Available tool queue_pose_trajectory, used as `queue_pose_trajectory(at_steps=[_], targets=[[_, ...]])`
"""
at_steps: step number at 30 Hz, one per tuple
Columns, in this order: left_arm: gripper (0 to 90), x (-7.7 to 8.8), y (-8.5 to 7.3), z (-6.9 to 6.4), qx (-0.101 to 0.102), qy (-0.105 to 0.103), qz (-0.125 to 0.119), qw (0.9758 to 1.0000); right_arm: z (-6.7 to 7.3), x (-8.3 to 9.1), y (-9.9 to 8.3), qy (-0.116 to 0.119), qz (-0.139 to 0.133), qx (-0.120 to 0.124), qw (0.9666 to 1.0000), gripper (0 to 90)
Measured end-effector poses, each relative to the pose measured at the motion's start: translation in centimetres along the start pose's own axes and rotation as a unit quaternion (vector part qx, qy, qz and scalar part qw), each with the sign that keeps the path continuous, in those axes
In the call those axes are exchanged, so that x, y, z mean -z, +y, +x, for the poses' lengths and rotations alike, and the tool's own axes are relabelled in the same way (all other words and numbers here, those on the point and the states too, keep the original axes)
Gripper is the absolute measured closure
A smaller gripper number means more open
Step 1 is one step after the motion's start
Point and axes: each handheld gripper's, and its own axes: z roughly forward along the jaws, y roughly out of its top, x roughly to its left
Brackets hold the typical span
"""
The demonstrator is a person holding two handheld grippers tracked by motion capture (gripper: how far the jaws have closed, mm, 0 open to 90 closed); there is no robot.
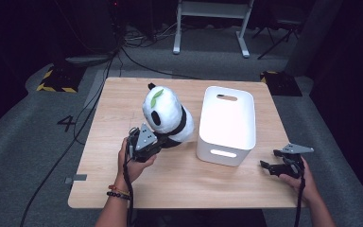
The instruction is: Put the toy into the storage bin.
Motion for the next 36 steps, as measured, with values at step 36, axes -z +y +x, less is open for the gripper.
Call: queue_pose_trajectory(at_steps=[36], targets=[[71.9,2.0,8.3,-0.2,-0.041,0.01,-0.07,0.9967,0.0,0.0,0.0,0.0,0.0,0.0,1.0,15.3]])
